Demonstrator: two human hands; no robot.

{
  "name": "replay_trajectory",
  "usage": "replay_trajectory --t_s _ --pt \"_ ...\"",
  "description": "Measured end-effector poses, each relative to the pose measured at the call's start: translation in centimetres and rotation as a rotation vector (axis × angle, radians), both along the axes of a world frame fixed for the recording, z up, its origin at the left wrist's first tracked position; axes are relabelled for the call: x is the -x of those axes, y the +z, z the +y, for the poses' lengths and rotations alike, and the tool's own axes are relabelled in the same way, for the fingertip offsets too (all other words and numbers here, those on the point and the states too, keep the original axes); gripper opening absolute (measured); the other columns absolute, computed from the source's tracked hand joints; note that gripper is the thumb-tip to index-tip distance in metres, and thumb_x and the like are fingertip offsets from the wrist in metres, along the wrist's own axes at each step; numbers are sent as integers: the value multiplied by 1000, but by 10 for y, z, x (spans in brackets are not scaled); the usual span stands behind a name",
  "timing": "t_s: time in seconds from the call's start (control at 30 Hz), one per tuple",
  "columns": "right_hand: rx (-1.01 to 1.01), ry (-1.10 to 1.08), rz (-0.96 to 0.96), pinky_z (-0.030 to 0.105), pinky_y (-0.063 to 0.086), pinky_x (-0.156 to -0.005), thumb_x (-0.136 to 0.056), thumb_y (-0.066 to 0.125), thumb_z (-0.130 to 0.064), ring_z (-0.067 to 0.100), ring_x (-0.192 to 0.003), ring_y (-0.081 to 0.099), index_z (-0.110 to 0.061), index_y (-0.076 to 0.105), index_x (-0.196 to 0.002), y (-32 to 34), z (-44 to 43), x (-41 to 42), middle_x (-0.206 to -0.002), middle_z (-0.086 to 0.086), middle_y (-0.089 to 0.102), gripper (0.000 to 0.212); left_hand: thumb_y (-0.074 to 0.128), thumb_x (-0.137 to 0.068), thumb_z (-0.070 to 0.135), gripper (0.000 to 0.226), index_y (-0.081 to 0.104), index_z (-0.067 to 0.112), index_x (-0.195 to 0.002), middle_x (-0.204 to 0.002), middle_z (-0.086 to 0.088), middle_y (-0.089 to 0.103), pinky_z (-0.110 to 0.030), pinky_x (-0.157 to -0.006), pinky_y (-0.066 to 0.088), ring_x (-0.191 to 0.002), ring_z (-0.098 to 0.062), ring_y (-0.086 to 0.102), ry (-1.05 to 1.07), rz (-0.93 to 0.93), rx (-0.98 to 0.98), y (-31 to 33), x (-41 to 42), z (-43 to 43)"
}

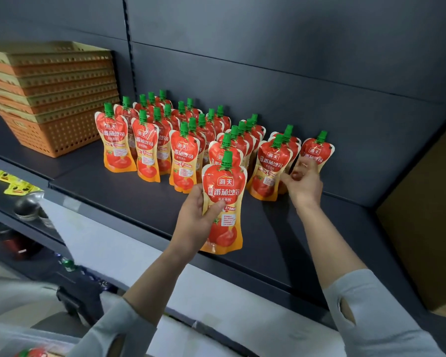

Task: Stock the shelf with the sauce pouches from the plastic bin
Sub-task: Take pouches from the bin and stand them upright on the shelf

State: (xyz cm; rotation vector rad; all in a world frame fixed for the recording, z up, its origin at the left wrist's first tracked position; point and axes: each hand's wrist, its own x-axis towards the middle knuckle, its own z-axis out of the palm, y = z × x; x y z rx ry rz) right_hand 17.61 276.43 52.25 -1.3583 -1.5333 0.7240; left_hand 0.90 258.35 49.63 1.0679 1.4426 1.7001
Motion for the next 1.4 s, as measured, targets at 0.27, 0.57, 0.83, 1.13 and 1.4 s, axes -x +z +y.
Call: replay_trajectory --t_s 0.27,0.57,0.83,1.13,1.4 --pt "129 579 139 21 56 -84 -91 65 -41 0 -102 67 -28 69 -108 31 -85 6 -109 -13 72 22 64 -90 27 36 49 31 -122 -114 11 66 -18 -76 55 -103 -2 65 -125 -1 36 -5 -25 13" --pt "82 526 82 27 59 -82 -86 75 -20 8 -99 71 -12 70 -115 29 -74 -8 -109 -5 74 30 69 -87 25 40 51 28 -123 -117 10 65 -24 -92 52 -109 -5 62 -175 105 69 -17 -31 23" --pt "-21 355 61 13 52 -72 -91 69 -19 -5 -88 66 -17 67 -114 29 -45 -11 -101 -18 68 23 63 -92 19 50 46 20 -139 -135 2 54 -26 -103 43 -126 -13 49 -130 416 191 -50 -30 29" --pt "-156 232 -113 38 59 -86 -92 67 -33 7 -100 67 -20 65 -116 21 -9 5 -109 -11 69 27 54 -97 20 59 30 17 -150 -154 1 33 -29 -116 26 -143 -16 29 -143 653 259 -52 -49 64" --pt "-250 207 -324 36 58 -87 -94 63 -38 14 -106 65 -17 61 -120 24 5 15 -119 -1 68 34 54 -97 19 61 27 14 -151 -158 -2 27 -27 -116 20 -146 -17 22 -129 692 282 -54 -53 88"
